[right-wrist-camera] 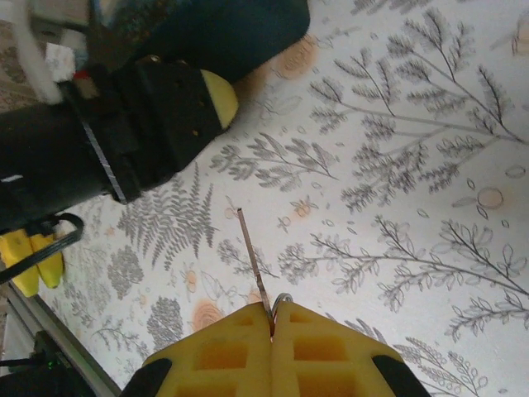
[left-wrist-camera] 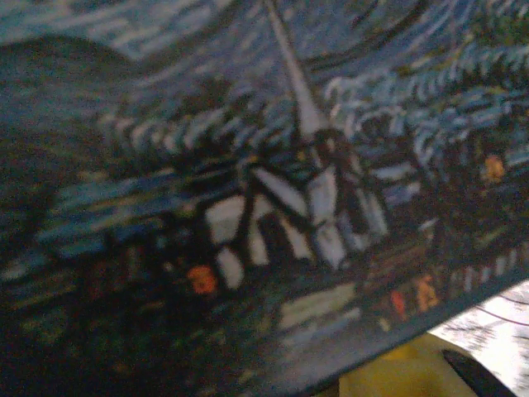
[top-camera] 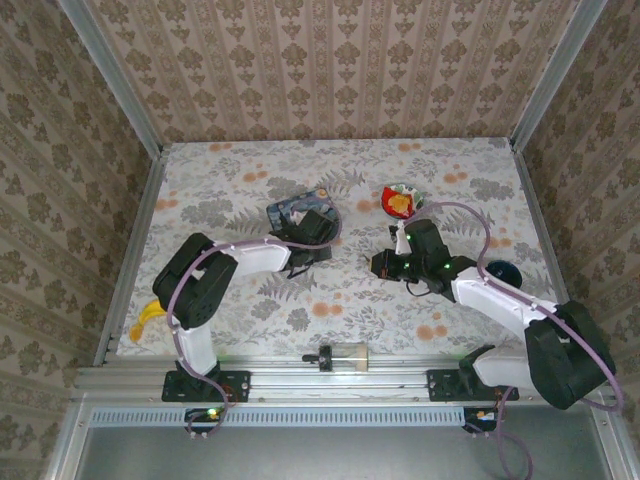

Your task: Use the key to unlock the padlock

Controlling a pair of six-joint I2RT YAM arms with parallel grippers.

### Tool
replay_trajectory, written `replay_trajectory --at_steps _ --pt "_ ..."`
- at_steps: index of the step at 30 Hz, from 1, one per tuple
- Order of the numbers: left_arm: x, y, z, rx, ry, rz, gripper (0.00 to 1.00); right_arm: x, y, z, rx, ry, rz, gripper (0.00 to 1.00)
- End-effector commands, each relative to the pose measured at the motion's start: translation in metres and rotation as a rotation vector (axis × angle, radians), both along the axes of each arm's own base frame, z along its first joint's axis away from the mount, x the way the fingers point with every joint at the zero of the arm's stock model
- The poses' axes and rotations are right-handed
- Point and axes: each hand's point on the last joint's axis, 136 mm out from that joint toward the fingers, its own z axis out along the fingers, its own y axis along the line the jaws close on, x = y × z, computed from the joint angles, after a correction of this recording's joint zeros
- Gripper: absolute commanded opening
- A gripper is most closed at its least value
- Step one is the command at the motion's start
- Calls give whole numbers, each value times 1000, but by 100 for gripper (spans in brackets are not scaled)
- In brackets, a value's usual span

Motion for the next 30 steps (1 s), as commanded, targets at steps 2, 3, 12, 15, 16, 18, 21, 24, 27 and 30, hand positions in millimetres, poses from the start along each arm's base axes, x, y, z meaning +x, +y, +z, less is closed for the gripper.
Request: replay_trajectory --at_steps 2,3,12,15,16,18,21,24,27,30 --pt "-5 -35 29 -204 39 -3 9 5 -3 -10 1 -10 -31 0" --pt "-6 -37 28 -221 49 2 9 4 -3 -13 1 -11 -32 0" --pt "-14 -63 28 -406 149 -3 7 4 2 -39 33 -53 -42 0" --pt "-16 -65 24 -439 169 9 7 6 6 -40 21 -99 -46 0" --pt "-16 -64 23 -442 168 14 7 6 6 -40 13 -114 -51 0" --pt "-16 -61 21 -434 166 22 7 8 7 -45 -6 -128 -61 0" --pt "-16 -59 19 -432 165 30 7 13 10 -45 -14 -159 -72 0" --pt "-17 -59 17 -434 170 32 7 19 14 -43 -11 -178 -78 0" --pt "-17 -59 15 -439 175 35 7 24 18 -45 -10 -176 -78 0" --pt "-18 -60 13 -445 180 39 7 26 27 -47 8 -171 -66 0"
